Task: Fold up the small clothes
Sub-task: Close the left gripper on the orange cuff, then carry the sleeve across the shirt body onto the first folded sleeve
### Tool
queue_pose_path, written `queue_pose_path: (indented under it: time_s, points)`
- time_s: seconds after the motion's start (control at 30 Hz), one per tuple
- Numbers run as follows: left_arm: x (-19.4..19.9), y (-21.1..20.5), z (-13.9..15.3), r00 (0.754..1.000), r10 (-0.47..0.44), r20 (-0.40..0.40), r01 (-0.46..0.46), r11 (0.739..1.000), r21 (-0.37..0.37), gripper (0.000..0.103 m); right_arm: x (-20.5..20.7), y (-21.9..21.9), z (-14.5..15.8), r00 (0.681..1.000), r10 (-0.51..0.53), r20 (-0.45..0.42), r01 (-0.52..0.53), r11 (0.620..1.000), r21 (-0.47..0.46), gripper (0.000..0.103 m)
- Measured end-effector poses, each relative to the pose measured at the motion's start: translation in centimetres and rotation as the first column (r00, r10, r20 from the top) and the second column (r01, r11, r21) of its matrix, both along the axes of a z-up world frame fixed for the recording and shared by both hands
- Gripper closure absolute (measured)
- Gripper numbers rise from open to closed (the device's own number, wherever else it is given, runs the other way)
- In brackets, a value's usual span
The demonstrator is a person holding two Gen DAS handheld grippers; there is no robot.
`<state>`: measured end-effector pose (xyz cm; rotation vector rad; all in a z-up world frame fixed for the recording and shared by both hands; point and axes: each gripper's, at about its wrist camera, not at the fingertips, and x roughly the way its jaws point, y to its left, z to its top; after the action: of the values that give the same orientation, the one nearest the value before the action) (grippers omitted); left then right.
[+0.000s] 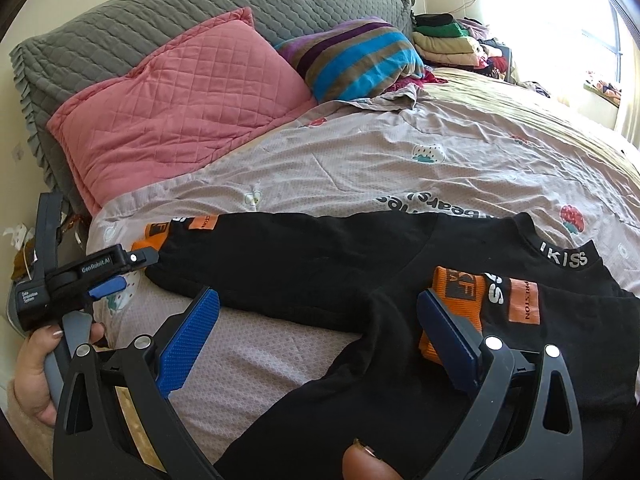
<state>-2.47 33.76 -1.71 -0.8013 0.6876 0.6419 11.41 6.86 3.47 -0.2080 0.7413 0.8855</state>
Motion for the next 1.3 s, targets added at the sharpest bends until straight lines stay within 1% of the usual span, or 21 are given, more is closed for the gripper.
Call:
queue_pose_path:
  time_s: [0.07,0.1,0.17,0.23,0.3,0.33,0.37,0.43,0.47,0.5,0.6,0.67,0.9,1.1,1.3]
  points:
    - [-0.3,0.6,-0.3,0.999,0.011,0.038,-0.01,0.999,-0.031,0.01,0.2,0.0,-0.1,1.0,-0.002,-0.004,0.002,1.0,0.002,0.005]
    - [-0.3,0.8,-0.3,0.999,0.017,0.05,-0.015,0.999,-0.035,0.01,0.3,0.0,-0.2,1.0,-0.004,-0.006,0.004,1.0,0.003,0.005]
    - [-0.5,1.3,-0.4,0.995,0.037,0.09,-0.032,0.998,-0.051,0.019,0.4,0.0,-0.4,1.0,-0.009,-0.013,0.009,1.0,0.005,0.005]
    - [-0.4,1.9,-0.8,0.993,0.058,0.106,-0.05,0.996,-0.072,0.039,0.6,0.0,-0.6,1.0,-0.015,-0.023,0.015,1.0,0.006,0.005]
    - [-0.1,2.6,-1.2,0.991,0.077,0.109,-0.067,0.993,-0.092,0.047,0.6,-0.1,-0.8,0.999,-0.017,-0.031,0.018,1.0,0.008,0.005]
    - [0.2,2.9,-1.3,0.99,0.086,0.11,-0.075,0.993,-0.094,0.055,0.6,-0.1,-0.8,0.999,-0.018,-0.032,0.018,1.0,0.008,0.005]
    - [0.5,3.2,-1.4,0.99,0.088,0.109,-0.078,0.993,-0.091,0.062,0.6,-0.2,-0.9,0.999,-0.02,-0.031,0.02,1.0,0.007,0.005]
    - [1.1,3.7,-1.6,0.99,0.077,0.114,-0.066,0.993,-0.099,0.096,0.7,-0.4,-0.9,0.999,-0.024,-0.034,0.024,1.0,0.007,0.005]
    - [1.2,3.9,-1.8,0.989,0.065,0.129,-0.05,0.992,-0.116,0.098,0.8,-0.6,-0.9,0.999,-0.027,-0.037,0.028,1.0,0.01,0.005]
    - [1.0,3.8,-1.7,0.989,0.062,0.138,-0.046,0.992,-0.116,0.098,0.8,-0.8,-0.9,0.999,-0.031,-0.039,0.032,0.999,0.014,0.005]
    - [0.6,2.9,-0.7,0.985,0.039,0.17,-0.028,0.997,-0.07,0.098,1.1,-1.6,-1.0,0.998,-0.049,-0.048,0.05,0.999,0.02,0.005]
    - [0.4,2.2,0.0,0.984,0.026,0.176,-0.019,0.999,-0.041,0.098,1.3,-2.3,-1.1,0.997,-0.063,-0.053,0.064,0.998,0.02,0.005]
    - [0.3,-0.2,3.0,0.975,-0.022,0.22,0.016,1.0,0.027,0.098,1.7,-5.7,-0.9,0.991,-0.118,-0.066,0.121,0.992,0.04,0.005]
    - [1.2,-2.8,6.2,0.965,-0.08,0.249,0.059,0.994,0.091,0.098,2.1,-8.3,-0.2,0.985,-0.163,-0.055,0.166,0.985,0.053,0.005]
    - [3.0,-5.7,8.4,0.953,-0.158,0.261,0.125,0.982,0.139,0.099,2.5,-11.2,0.4,0.977,-0.206,-0.053,0.21,0.975,0.076,0.005]
